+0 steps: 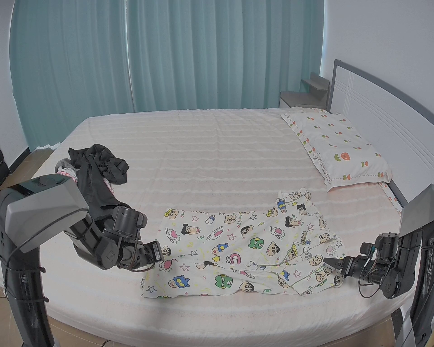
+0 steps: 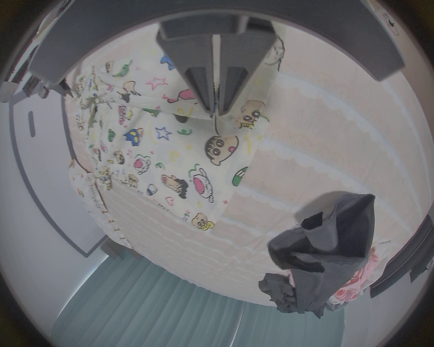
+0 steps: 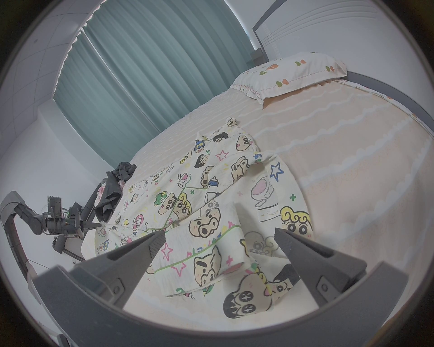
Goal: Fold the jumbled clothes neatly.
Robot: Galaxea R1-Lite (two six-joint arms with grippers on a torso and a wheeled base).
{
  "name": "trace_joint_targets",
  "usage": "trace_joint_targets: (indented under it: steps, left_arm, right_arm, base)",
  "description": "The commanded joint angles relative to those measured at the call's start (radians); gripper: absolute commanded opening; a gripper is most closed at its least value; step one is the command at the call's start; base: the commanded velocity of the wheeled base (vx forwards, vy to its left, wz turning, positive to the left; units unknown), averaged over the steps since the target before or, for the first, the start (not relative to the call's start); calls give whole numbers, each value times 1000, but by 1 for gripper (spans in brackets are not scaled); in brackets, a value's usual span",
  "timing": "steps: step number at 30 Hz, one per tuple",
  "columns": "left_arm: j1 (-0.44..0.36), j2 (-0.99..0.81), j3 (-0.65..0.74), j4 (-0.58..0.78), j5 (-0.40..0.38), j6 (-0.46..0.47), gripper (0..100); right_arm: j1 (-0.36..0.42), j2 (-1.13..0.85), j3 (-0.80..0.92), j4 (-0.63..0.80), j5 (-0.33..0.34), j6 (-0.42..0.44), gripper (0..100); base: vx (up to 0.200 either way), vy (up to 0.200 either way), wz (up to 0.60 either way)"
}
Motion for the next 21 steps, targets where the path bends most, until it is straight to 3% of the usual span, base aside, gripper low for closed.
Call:
trace_joint_targets:
  steps: [1, 11, 12, 21]
  left_arm:
    - [-1, 71, -25, 3, 9, -1, 0]
    - [-4, 82, -53, 3, 25, -4, 0]
    - [-4, 82, -53, 3, 25, -4, 100]
    - [16, 39, -2, -3, 32, -18, 100]
  right_arm:
    - [0, 3, 0, -18, -1, 0, 100]
    - [0, 3, 0, -18, -1, -2, 100]
    - [-1, 3, -1, -18, -1, -2, 100]
    - [0, 0, 2, -18, -2, -2, 100]
  base:
    - [0, 0, 0]
    - [0, 0, 0]
    - [0, 0, 0]
    - [0, 0, 0]
